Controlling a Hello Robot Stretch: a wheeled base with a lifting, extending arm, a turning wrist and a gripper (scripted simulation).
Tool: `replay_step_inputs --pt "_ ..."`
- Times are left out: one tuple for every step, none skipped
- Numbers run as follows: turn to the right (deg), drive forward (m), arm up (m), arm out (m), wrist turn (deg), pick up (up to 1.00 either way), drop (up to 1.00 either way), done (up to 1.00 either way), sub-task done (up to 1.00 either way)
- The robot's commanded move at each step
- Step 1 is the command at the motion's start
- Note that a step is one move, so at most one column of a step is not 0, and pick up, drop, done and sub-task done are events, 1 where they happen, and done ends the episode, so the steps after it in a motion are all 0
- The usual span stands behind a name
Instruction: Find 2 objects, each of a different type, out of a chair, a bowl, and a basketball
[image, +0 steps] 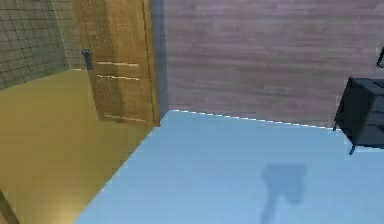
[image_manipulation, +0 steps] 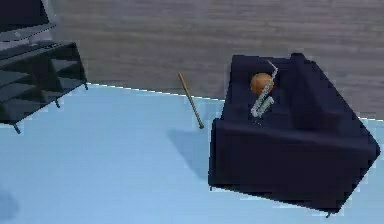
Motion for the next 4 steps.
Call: replay_step_inputs --pt "45.0 0.0 0.0 0.0 0.0 0.0 0.0 0.0 0.0" --pt "21.0 0.0 0.0 0.0 0.0 0.0 0.0 0.0 0.0" --pt "0.0 0.55 0.0 0.0 0.0 0.0 0.0 0.0 0.0" --pt "30.0 0.0 0.0 0.0 0.0 0.0 0.0 0.0 0.0"
